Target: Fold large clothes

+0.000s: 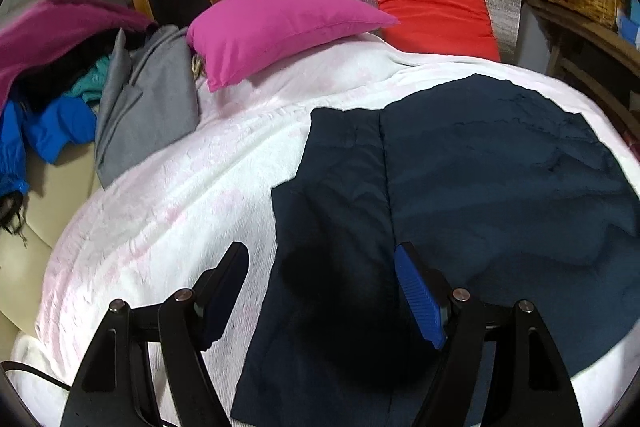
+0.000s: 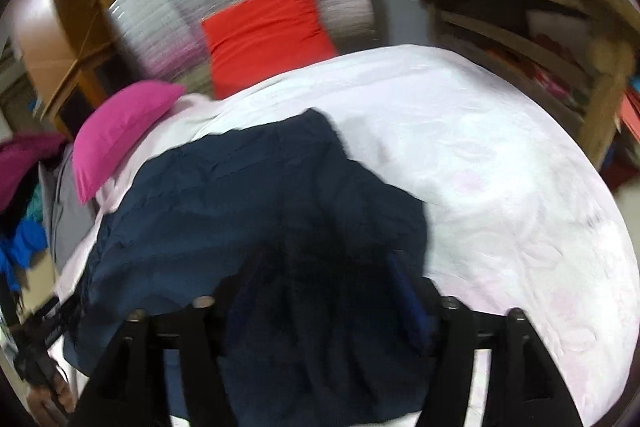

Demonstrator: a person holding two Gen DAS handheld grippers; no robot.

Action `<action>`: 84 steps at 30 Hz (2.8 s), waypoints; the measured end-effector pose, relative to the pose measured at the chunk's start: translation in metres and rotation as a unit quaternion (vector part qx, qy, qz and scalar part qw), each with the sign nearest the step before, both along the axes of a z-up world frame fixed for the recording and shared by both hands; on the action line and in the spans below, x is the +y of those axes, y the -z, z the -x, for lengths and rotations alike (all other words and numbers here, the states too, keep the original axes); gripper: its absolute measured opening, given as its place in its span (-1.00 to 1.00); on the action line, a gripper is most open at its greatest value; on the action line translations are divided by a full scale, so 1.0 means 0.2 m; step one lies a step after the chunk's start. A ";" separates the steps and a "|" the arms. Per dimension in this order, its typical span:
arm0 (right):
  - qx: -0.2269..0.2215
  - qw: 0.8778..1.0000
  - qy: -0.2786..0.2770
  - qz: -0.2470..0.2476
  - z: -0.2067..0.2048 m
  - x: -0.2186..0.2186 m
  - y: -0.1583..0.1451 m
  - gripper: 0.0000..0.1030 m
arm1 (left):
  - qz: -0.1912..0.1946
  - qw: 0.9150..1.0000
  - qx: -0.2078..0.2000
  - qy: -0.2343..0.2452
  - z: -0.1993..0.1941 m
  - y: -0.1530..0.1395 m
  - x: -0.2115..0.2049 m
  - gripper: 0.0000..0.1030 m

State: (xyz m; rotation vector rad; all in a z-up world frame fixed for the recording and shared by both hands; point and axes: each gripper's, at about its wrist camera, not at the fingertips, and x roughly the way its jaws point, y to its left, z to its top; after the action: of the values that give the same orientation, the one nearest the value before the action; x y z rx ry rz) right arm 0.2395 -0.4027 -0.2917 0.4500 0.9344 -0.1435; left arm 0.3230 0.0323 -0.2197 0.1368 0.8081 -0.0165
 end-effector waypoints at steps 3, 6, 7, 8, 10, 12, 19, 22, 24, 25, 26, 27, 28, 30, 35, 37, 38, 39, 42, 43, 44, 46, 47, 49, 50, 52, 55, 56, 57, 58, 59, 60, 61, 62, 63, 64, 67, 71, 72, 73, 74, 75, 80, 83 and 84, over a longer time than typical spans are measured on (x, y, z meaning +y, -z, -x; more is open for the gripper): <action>0.008 0.998 0.032 -0.061 0.11 -0.14 0.03 0.45 | 0.031 0.999 0.016 -0.010 0.03 0.02 0.10 0.48; 0.011 0.990 0.043 -0.135 0.25 -0.21 0.07 0.46 | 0.080 0.996 0.044 -0.024 0.06 0.05 0.20 0.48; 0.012 0.988 0.040 -0.150 0.28 -0.21 0.08 0.47 | 0.107 0.992 0.055 -0.031 0.08 0.06 0.24 0.48; 0.012 0.986 0.033 -0.163 0.32 -0.19 0.08 0.49 | 0.125 0.990 0.062 -0.036 0.10 0.06 0.26 0.48; 0.007 0.985 0.024 -0.168 0.37 -0.15 0.06 0.57 | 0.167 0.982 0.075 -0.050 0.16 0.08 0.31 0.48; 0.009 0.980 0.008 -0.196 0.40 -0.09 0.06 0.57 | 0.188 0.976 0.086 -0.071 0.24 0.11 0.34 0.48; 0.041 0.968 -0.021 -0.245 0.34 0.13 0.16 0.59 | 0.262 0.953 0.137 -0.069 0.32 0.25 0.31 0.48; 0.064 0.961 0.004 -0.270 0.29 0.15 0.26 0.59 | 0.328 0.929 0.156 -0.071 0.26 0.31 0.32 0.48; 0.073 0.955 0.030 -0.285 0.25 0.15 0.32 0.59 | 0.353 0.920 0.153 -0.073 0.23 0.33 0.31 0.48; 0.069 0.953 0.042 -0.291 0.24 0.15 0.34 0.59 | 0.361 0.918 0.147 -0.072 0.23 0.33 0.31 0.48; 0.063 0.953 0.049 -0.294 0.23 0.15 0.36 0.59 | 0.365 0.917 0.142 -0.071 0.21 0.33 0.30 0.48; 0.058 0.953 0.054 -0.293 0.23 0.15 0.36 0.59 | 0.363 0.920 0.132 -0.072 0.20 0.33 0.29 0.48; 0.052 0.954 0.060 -0.288 0.22 0.15 0.36 0.59 | 0.360 0.921 0.127 -0.072 0.18 0.32 0.29 0.47; 0.037 0.959 0.071 -0.271 0.20 0.15 0.36 0.27 | 0.357 0.925 0.108 -0.070 0.17 0.30 0.27 0.31; -0.018 0.976 0.060 -0.209 0.22 0.18 0.22 -0.17 | 0.325 0.941 0.079 -0.056 0.15 0.27 0.22 0.09; -0.004 0.983 0.048 -0.176 0.20 0.21 0.21 -0.17 | 0.305 0.946 0.096 -0.058 0.12 0.31 0.19 0.12; 0.019 0.984 0.047 -0.172 0.18 0.22 0.25 -0.17 | 0.299 0.947 0.104 -0.060 0.11 0.34 0.18 0.14; 0.031 0.982 0.050 -0.181 0.19 0.21 0.28 -0.16 | 0.293 0.948 0.105 -0.063 0.12 0.34 0.17 0.16; 0.032 0.977 0.049 -0.205 0.22 0.17 0.27 -0.11 | 0.230 0.967 0.090 -0.060 0.15 0.27 0.10 0.23; 0.033 0.977 0.049 -0.206 0.23 0.17 0.26 -0.06 | 0.206 0.973 0.084 -0.058 0.16 0.25 0.07 0.27; 0.033 0.977 0.047 -0.204 0.25 0.17 0.24 0.09 | 0.178 0.980 0.074 -0.056 0.18 0.22 0.05 0.28; 0.030 0.982 0.036 -0.182 0.32 0.21 0.18 0.26 | 0.128 0.989 0.051 -0.052 0.25 0.14 0.00 0.32; 0.023 0.984 0.031 -0.171 0.34 0.21 0.15 0.31 | 0.109 0.992 0.041 -0.053 0.29 0.11 -0.02 0.38; -0.001 0.991 0.017 -0.129 0.43 0.27 0.05 0.39 | 0.083 0.995 0.010 -0.046 0.39 0.02 -0.06 0.49; -0.009 0.993 0.012 -0.114 0.47 0.29 0.02 0.41 | 0.069 0.997 -0.010 -0.041 0.45 -0.04 -0.07 0.50; -0.021 0.997 -0.004 -0.079 0.50 0.36 -0.07 0.42 | 0.035 0.998 -0.044 -0.038 0.54 -0.16 -0.12 0.61; -0.036 0.999 -0.024 -0.016 0.55 0.46 -0.21 0.42 | 0.016 0.995 -0.090 -0.029 0.68 -0.36 -0.14 0.67; -0.046 0.999 -0.029 0.001 0.57 0.48 -0.27 0.42 | 0.017 0.994 -0.100 -0.026 0.74 -0.41 -0.12 0.69; -0.060 0.997 -0.034 0.022 0.61 0.51 -0.36 0.42 | 0.018 0.993 -0.116 -0.024 0.79 -0.48 -0.14 0.70; -0.067 0.997 -0.035 0.032 0.64 0.51 -0.39 0.42 | 0.020 0.992 -0.125 -0.023 0.84 -0.53 -0.14 0.71; -0.079 0.995 -0.033 0.052 0.68 0.53 -0.48 0.42 | 0.020 0.990 -0.136 -0.023 0.89 -0.58 -0.13 0.72; -0.087 0.994 -0.034 0.063 0.71 0.54 -0.53 0.42 | 0.019 0.988 -0.150 -0.025 0.94 -0.63 -0.12 0.75; -0.095 0.992 -0.035 0.074 0.73 0.56 -0.59 0.43 | 0.017 0.987 -0.159 -0.026 0.99 -0.66 -0.12 0.81; -0.102 0.990 -0.034 0.088 0.76 0.59 -0.65 0.45 | 0.016 0.984 -0.174 -0.029 1.05 -0.72 -0.12 0.84; -0.111 0.988 -0.032 0.105 0.80 0.61 -0.71 0.47 | 0.017 0.982 -0.183 -0.030 1.09 -0.76 -0.12 0.85; -0.120 0.985 -0.032 0.117 0.85 0.63 -0.77 0.48 | 0.018 0.981 -0.189 -0.030 1.12 -0.79 -0.12 0.86; -0.132 0.981 -0.034 0.135 0.94 0.69 -0.89 0.50 | 0.025 0.979 -0.198 -0.027 1.22 -0.88 -0.11 0.88; -0.144 0.976 -0.045 0.159 1.06 0.76 -1.05 0.51 | 0.025 0.977 -0.211 -0.024 1.34 -0.99 -0.10 0.89; -0.148 0.974 -0.046 0.164 1.09 0.77 -1.08 0.52 | 0.018 0.976 -0.215 -0.026 1.37 -1.02 -0.10 0.89; -0.149 0.974 -0.047 0.164 1.10 0.78 -1.10 0.52 | 0.015 0.976 -0.218 -0.027 1.40 -1.03 -0.11 0.89; -0.150 0.974 -0.048 0.162 1.12 0.79 -1.13 0.53 | 0.009 0.975 -0.221 -0.029 1.42 -1.05 -0.11 0.89; -0.151 0.974 -0.049 0.159 1.13 0.79 -1.15 0.53 | 0.007 0.974 -0.224 -0.031 1.44 -1.07 -0.10 0.89; -0.157 0.974 -0.046 0.158 1.21 0.81 -1.22 0.53 | 0.005 0.971 -0.238 -0.035 1.54 -1.13 -0.09 0.91; -0.157 0.973 -0.046 0.164 1.24 0.83 -1.25 0.53 | 0.004 0.969 -0.243 -0.038 1.58 -1.16 -0.08 0.92; -0.156 0.973 -0.047 0.164 1.24 0.83 -1.25 0.53 | 0.006 0.969 -0.244 -0.039 1.59 -1.16 -0.07 0.93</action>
State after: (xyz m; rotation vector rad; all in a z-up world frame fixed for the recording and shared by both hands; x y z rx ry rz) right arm -0.0092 -0.2358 -0.0411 0.1159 0.6062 -0.1329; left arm 0.0045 0.0173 0.0129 0.0924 0.3212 0.0845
